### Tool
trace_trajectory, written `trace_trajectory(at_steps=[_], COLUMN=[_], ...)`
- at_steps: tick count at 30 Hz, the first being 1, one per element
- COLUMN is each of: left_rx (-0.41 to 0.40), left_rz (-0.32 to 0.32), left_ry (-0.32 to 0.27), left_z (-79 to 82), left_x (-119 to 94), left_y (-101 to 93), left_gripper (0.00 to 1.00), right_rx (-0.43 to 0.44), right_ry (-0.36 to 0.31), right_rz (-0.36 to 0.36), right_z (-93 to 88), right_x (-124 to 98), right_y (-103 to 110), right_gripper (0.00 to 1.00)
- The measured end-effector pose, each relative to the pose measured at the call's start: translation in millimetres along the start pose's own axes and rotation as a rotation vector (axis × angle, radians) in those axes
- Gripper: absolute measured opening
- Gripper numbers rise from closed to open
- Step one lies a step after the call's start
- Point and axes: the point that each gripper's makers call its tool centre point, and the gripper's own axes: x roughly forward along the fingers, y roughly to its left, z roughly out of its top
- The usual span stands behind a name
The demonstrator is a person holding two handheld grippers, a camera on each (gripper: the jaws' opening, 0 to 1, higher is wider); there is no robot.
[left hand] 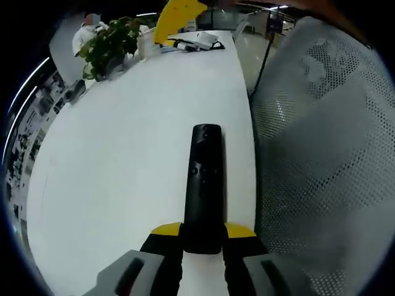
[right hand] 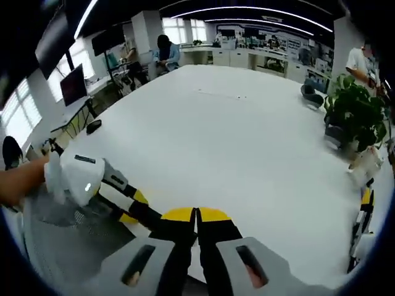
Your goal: Press the specified remote control buttons in sequence, fully releasing each button before pressing the next.
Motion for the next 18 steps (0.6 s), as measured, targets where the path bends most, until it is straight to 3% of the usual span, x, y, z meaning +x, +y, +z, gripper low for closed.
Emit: trace_trajectory(at_steps=[2,7,12,16,18], left_rx=[0.013,0.003,-0.026,-0.02,-0.019], left_rz=[0.0,-0.028,-0.05,-0.056,-0.057], left_ry=[-0.001,-0.009,-0.037,-0.049,-0.058], left_z=[0.2,-0.4,-0.4,-0.2,-0.2], left_x=[0.1,0.4,1.0,1.2,0.9], left_y=[0.6,1.9,2.3,2.0,1.8], left_gripper=[0.24,0.24,0.24,0.24,0.24], right_rx=[0.012,0.096,0.171,0.191,0.186], right_ry=[0.028,0.173,0.226,0.323,0.324], right_rz=[0.015,0.047,0.089,0.079,0.067], right_z=[-5.6,-31.3,-48.8,-66.9,-70.5], right_x=[11.1,28.7,35.3,34.7,37.7], right_y=[0.7,1.3,4.0,1.5,-1.6], right_gripper=[0.0,0.0,0.0,0.0,0.0])
